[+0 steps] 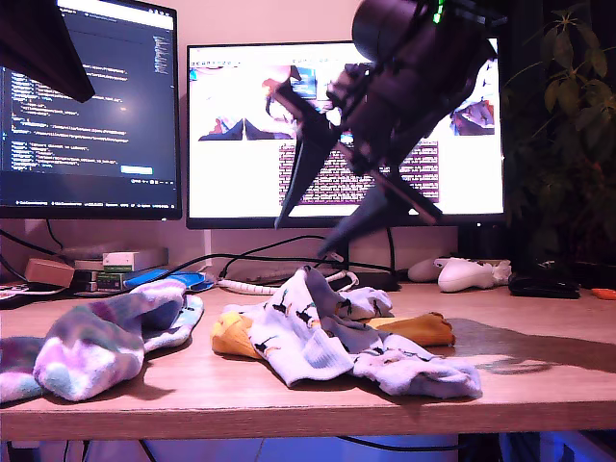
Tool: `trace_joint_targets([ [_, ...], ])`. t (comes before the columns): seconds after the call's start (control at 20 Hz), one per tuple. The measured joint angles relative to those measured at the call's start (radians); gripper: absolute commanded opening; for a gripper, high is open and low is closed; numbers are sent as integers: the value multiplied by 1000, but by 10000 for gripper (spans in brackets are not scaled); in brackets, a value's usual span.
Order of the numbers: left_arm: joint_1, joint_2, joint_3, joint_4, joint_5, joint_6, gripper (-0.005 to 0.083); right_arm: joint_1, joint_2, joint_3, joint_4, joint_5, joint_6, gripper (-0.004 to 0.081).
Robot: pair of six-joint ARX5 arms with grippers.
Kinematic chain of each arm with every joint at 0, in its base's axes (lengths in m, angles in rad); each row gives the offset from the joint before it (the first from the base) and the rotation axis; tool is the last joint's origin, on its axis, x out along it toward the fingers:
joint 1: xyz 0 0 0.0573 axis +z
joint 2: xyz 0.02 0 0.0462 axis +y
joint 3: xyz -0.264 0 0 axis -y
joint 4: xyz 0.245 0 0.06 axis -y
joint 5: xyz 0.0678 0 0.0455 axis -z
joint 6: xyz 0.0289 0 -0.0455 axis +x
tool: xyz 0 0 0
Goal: Pair up the socks based on colour and pattern, by placing them on top of one another
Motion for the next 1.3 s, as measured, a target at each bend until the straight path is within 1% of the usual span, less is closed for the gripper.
trace_joint_targets([
  [0.15, 0, 0, 0, 0, 0, 0, -19, -11, 5, 0, 0, 0, 3, 411],
  [0.3, 0, 0, 0, 0, 0, 0, -19, -21, 6, 0, 0, -2, 27, 411],
  [0.4, 0, 0, 0, 0, 0, 0, -19, -25, 21, 0, 3, -28, 36, 411],
  [0.45, 0, 0, 0, 0, 0, 0, -19, -25, 42, 0, 14, -47, 52, 411],
  [0.5, 0, 0, 0, 0, 0, 0, -19, -25, 65, 0, 32, -52, 52, 410],
  [0.6, 0, 0, 0, -2, 0, 0, -19, -25, 121, 0, 74, -52, 84, 398],
  [0.65, 0, 0, 0, -2, 0, 0, -19, -25, 134, 0, 89, -52, 98, 357],
  [0.7, 0, 0, 0, -2, 0, 0, -19, -25, 135, 0, 93, -51, 101, 253],
  [0.75, 0, 0, 0, -2, 0, 0, -19, -25, 133, 0, 101, -51, 105, 118],
  [0.8, 0, 0, 0, -2, 0, 0, -19, -25, 131, 0, 106, -50, 105, 10],
  [0.85, 0, 0, 0, -2, 0, 0, -19, -25, 129, 0, 112, -51, 104, -11],
  [0.95, 0, 0, 0, -2, 0, 0, -19, -34, 129, 1, 106, -56, 104, -11],
  [1.1, 0, 0, 0, -3, 0, 0, -19, -58, 115, 18, 40, -60, 71, -11],
  [1.2, 0, 0, 0, -3, 0, 0, -19, -84, 67, 24, -15, -60, 29, -11],
  [1.3, 0, 0, 0, -3, 0, 0, -19, -117, -10, 28, -51, -60, 7, -11],
])
